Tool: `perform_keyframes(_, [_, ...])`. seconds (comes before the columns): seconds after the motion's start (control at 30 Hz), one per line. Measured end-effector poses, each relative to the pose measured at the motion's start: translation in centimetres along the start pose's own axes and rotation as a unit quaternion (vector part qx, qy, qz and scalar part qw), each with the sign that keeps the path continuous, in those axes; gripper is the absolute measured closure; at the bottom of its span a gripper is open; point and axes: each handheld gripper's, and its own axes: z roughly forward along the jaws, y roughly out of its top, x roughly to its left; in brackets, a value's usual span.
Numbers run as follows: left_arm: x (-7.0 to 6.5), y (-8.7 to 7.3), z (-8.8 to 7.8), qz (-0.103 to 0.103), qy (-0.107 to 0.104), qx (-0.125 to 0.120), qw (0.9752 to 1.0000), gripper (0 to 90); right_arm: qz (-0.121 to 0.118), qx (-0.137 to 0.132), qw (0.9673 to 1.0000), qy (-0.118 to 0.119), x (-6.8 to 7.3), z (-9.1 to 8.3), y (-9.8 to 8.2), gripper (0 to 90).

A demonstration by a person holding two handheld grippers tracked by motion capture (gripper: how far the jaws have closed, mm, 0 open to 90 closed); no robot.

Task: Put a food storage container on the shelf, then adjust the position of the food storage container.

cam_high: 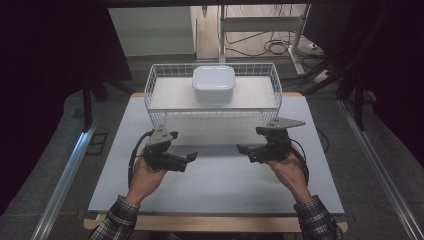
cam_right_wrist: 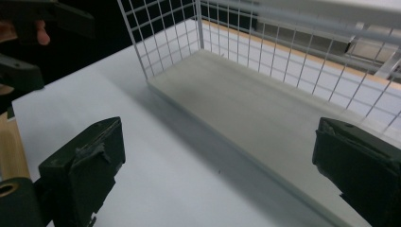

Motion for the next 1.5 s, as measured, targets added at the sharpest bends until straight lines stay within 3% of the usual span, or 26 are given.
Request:
perform_keyframes(0.2, [0.3,-2.2,-0.8,-0.019,0.011,-0.002,0.9997,3.7,-0.003,-0.006,0.9999,-0.008,0.3,-0.7,-1.4,2.7])
perform_keyframes(0.33, [0.3,-3.7,-1.0,-0.036,0.006,0.0,0.9993,4.0,-0.001,-0.004,0.9999,-0.016,0.5,-1.0,-2.5,1.7])
perform_keyframes(0.47, [-0.2,-5.5,-0.8,-0.024,0.015,0.014,0.9995,3.9,0.006,0.002,0.9997,-0.024,0.4,-1.1,-4.2,1.3])
perform_keyframes(0.6, [-0.4,-6.4,-0.9,-0.027,0.019,0.011,0.9994,3.9,0.016,0.006,0.9995,-0.028,0.4,-1.4,-5.2,2.5])
perform_keyframes(0.77, [-0.6,-7.7,-1.1,-0.029,0.032,0.015,0.999,4.0,0.017,0.008,0.9994,-0.03,0.8,-1.5,-6.1,3.1])
perform_keyframes(0.83, [-0.8,-8.1,-1.2,-0.027,0.033,0.016,0.999,4.0,0.01,0.012,0.999,-0.042,1.3,-1.4,-6.8,3.3])
perform_keyframes(1.07, [-1.7,-9.9,-1.3,0.011,0.052,0.042,0.9977,3.5,0.004,0.031,0.9985,-0.046,2.2,-1.1,-8.5,4.5])
perform_keyframes(1.23, [-2.2,-10.4,-1.3,0.021,0.056,0.056,0.9966,3.5,-0.003,0.047,0.9976,-0.051,2.5,-0.9,-9.2,4.5])
perform_keyframes(1.5, [-1.9,-10.6,-1.2,0.014,0.058,0.054,0.9968,3.5,0.003,0.063,0.9959,-0.065,1.4,-0.8,-9.6,0.5])
